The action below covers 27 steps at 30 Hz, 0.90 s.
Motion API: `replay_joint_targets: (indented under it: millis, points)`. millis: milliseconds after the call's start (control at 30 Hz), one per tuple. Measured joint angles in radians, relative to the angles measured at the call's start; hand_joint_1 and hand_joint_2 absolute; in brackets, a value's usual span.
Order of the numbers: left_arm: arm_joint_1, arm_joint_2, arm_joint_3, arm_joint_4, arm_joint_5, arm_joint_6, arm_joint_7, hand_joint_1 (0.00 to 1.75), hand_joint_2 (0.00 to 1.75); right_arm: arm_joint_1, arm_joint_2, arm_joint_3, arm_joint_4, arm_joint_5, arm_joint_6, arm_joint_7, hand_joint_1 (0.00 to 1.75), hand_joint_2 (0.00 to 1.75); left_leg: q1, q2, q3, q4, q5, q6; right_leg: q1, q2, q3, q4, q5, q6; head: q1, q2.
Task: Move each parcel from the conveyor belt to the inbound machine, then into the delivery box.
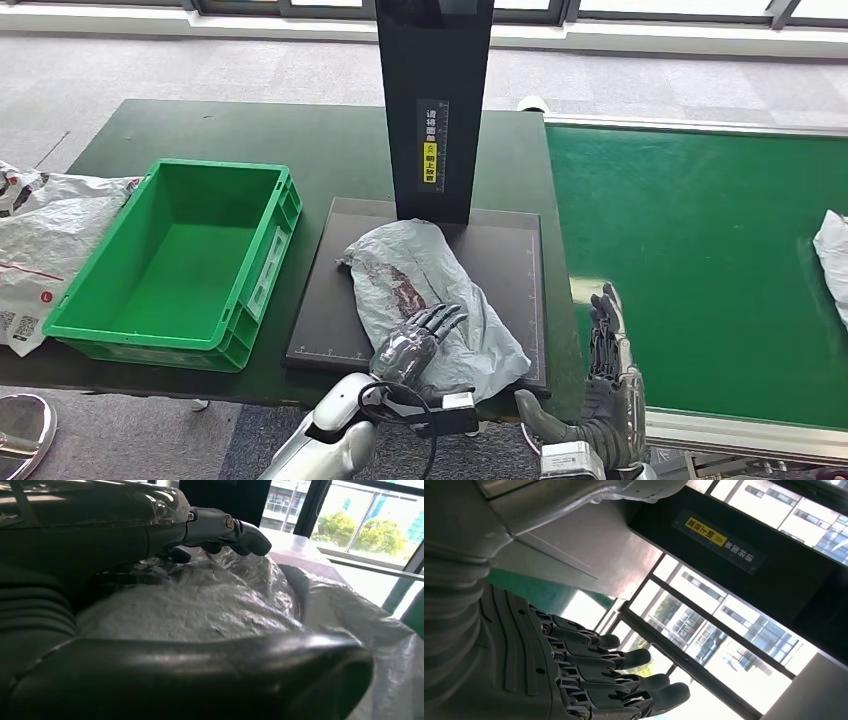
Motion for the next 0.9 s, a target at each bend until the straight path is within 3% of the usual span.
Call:
replay_joint_targets:
  millis: [133,267,533,567,667,700,900]
  points:
    - [-0.008,-0.002,-0.003,0.027,-0.004,0.0,0.001,0.0,0.0,0.0,0.002,-0.001,0.0,0.0,0.002,-0.002,0.0,1.75,0.0,0.0,0.0,0.0,0.0,0.0,0.0,0.0,0.0,0.0,0.0,0.0,0.0,0.0]
    - [-0.018,-0.004,-0.004,0.051,-0.011,-0.011,0.001,0.0,1.75,0.0,0.002,-0.002,0.0,0.0,0.002,-0.002,0.0,1.75,0.0,0.0,0.0,0.0,0.0,0.0,0.0,0.0,0.0,0.0,0.0,0.0,0.0,0.0]
    - [-0.055,-0.009,-0.02,0.134,-0.067,0.0,0.036,0.03,1.75,0.0,0.008,-0.004,0.0,0.013,0.005,-0.002,0.0,1.75,0.0,0.0,0.001,0.0,0.0,0.0,0.0,0.0,0.001,0.0,0.0,0.0,0.0,0.0]
    - [-0.058,-0.01,-0.021,0.142,-0.075,0.01,0.041,0.3,1.75,0.0,0.008,-0.004,0.0,0.014,0.005,-0.002,0.0,1.75,0.0,0.0,0.001,0.0,0.0,0.0,0.0,0.0,0.001,0.0,0.0,0.0,0.0,0.0]
    - [-0.06,-0.012,-0.026,0.157,-0.103,0.06,0.06,1.58,1.75,0.001,0.008,-0.004,0.0,0.014,0.005,-0.003,0.0,1.75,0.0,0.0,0.001,0.0,0.0,0.0,0.0,0.0,0.002,0.0,0.0,0.0,0.0,0.0]
    - [-0.06,-0.012,-0.026,0.159,-0.112,0.083,0.067,1.75,1.75,0.001,0.008,-0.004,0.0,0.014,0.005,-0.003,0.0,1.75,0.0,0.0,0.001,0.0,0.0,0.0,0.0,0.0,0.002,0.0,0.0,0.0,0.0,0.0]
    - [-0.059,-0.016,-0.026,0.161,-0.141,0.184,0.099,1.75,1.75,0.001,0.014,-0.004,0.0,0.017,0.008,-0.002,0.0,1.75,0.0,0.0,0.001,0.0,0.0,0.0,0.0,0.0,0.002,0.0,0.0,0.0,0.0,0.0]
